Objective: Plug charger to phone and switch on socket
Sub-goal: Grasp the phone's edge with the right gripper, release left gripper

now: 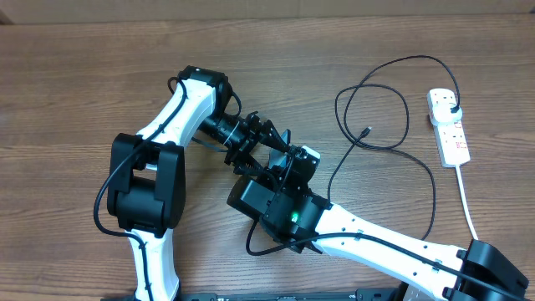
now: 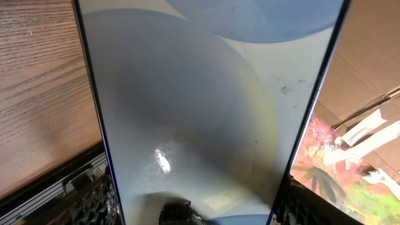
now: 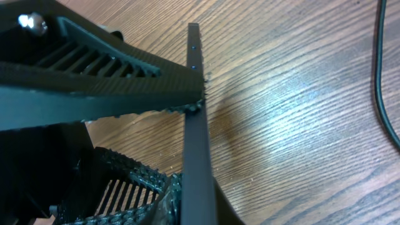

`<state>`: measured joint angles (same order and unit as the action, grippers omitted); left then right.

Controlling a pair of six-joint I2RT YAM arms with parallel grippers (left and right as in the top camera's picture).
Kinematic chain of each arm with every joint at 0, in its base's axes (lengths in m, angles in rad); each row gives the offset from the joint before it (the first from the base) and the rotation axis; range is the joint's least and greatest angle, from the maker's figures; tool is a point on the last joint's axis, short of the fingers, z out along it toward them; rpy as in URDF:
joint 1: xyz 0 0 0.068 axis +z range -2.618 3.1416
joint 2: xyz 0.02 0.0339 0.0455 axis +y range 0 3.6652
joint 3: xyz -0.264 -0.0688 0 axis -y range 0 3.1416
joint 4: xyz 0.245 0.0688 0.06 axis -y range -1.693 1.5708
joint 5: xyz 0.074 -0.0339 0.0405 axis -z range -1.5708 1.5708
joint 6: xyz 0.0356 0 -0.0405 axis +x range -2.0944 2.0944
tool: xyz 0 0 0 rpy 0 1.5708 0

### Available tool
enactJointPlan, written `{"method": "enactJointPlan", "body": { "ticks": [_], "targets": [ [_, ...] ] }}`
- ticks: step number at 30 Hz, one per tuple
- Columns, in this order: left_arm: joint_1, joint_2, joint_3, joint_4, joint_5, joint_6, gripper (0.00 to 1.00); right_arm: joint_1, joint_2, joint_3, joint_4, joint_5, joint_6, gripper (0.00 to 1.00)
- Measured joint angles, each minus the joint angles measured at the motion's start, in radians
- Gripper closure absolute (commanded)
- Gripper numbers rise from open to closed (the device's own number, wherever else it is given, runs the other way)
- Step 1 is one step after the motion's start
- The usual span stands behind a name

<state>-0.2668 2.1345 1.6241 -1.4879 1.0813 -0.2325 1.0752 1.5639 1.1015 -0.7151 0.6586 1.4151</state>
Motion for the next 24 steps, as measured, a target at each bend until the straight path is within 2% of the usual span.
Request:
{"method": "enactJointPlan", "body": {
  "ticks": [4, 8, 10, 12, 13, 20, 24],
  "targets": [
    [0.000, 0.000, 0.000, 0.000, 0.000, 0.000, 0.28, 0.000, 0.000, 0.000, 0.000, 0.000, 0.003, 0.96],
    [0.000, 0.000, 0.000, 0.000, 0.000, 0.000, 0.21, 0.000, 0.000, 0.000, -0.001, 0.000, 0.001, 0.96],
    [0.000, 0.000, 0.000, 0.000, 0.000, 0.000, 0.15, 0.000, 0.000, 0.000, 0.000, 0.000, -0.002, 0.96],
    [0.000, 0.000, 0.000, 0.000, 0.001, 0.000, 0.02, 0.000, 0.000, 0.000, -0.003, 0.001, -0.004, 0.96],
    [0.000, 0.000, 0.000, -0.003, 0.005, -0.001, 0.00, 0.000, 0.000, 0.000, -0.014, -0.002, -0.010, 0.96],
    [0.029, 0.000, 0.002, -0.005, 0.080, 0.006, 0.00, -0.029, -0.008, 0.000, -0.132, -0.007, -0.027, 0.96],
    [0.090, 0.000, 0.004, -0.056, 0.166, 0.080, 0.00, -0.084, -0.095, 0.000, -0.211, -0.009, -0.028, 0.96]
  ]
}}
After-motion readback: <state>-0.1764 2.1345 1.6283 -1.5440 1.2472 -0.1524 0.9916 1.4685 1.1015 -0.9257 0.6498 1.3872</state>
